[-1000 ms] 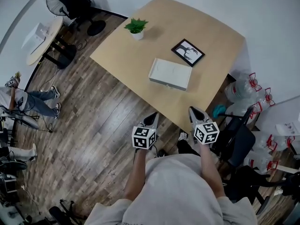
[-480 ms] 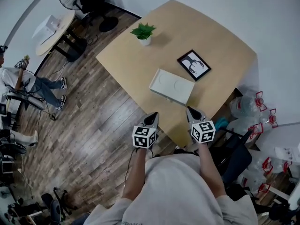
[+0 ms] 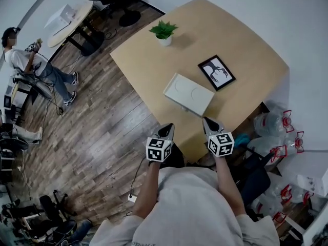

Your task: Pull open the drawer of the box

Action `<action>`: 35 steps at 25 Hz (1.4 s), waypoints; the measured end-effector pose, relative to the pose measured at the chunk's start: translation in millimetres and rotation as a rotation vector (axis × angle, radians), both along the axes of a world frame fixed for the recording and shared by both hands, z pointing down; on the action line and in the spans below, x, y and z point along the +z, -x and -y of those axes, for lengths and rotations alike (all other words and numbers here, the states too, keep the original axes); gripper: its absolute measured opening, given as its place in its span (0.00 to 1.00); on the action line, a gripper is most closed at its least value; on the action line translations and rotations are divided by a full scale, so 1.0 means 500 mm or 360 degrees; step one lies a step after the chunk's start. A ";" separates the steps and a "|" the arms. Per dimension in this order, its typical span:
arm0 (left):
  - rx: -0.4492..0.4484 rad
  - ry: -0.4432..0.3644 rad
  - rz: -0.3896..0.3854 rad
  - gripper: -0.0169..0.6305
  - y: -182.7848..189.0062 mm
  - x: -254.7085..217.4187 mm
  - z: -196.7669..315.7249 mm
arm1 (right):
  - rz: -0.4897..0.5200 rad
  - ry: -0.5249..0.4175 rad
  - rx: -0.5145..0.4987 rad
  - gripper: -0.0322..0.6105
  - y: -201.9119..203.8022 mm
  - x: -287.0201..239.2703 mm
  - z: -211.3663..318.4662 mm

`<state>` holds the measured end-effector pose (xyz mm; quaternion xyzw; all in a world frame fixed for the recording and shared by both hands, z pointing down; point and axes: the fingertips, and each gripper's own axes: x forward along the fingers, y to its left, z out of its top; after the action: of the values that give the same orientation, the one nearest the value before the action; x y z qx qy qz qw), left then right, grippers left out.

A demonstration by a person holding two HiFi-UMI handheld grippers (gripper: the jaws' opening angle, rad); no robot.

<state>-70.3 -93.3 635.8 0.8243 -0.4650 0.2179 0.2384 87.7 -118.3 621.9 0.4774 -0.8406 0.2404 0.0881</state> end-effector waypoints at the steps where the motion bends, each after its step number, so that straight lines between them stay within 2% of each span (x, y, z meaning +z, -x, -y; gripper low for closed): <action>1: -0.0016 0.0007 0.0003 0.11 0.002 0.004 0.000 | -0.0002 0.0006 -0.0002 0.05 -0.001 0.002 0.001; 7: -0.0032 0.0028 0.0031 0.11 0.002 0.031 0.026 | -0.0020 0.0049 -0.0044 0.05 0.009 0.025 0.020; 15: -0.0005 0.0057 0.0037 0.11 -0.010 0.057 0.092 | -0.0060 0.0065 -0.0016 0.05 0.000 0.033 0.092; 23: 0.0072 0.0142 0.0091 0.11 -0.041 0.102 0.148 | -0.0142 0.0112 -0.0117 0.05 0.006 0.061 0.132; 27: 0.0082 0.0177 0.0101 0.11 -0.051 0.124 0.163 | -0.0262 0.0123 -0.0203 0.05 0.009 0.071 0.144; 35: 0.0005 0.0246 0.0076 0.11 -0.052 0.167 0.176 | -0.0607 0.0180 -0.0456 0.05 0.036 0.109 0.160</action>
<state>-44.4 -181.5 719.1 0.7986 -0.4512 0.2731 0.2898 69.5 -198.4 676.6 0.3844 -0.8530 0.1777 0.3050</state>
